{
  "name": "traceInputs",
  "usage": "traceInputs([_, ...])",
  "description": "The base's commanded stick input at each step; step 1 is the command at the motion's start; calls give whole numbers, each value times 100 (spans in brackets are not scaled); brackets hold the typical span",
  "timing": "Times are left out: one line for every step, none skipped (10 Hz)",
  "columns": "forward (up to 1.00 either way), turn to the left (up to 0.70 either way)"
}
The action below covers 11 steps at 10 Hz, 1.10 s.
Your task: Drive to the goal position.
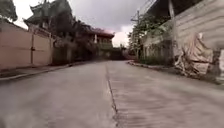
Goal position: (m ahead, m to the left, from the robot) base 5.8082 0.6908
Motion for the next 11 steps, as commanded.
traceInputs([100,0])
traceInputs([100,0])
traceInputs([100,0])
traceInputs([100,0])
traceInputs([100,0])
traceInputs([100,0])
traceInputs([100,0])
traceInputs([100,0])
traceInputs([100,0])
traceInputs([100,0])
traceInputs([100,0])
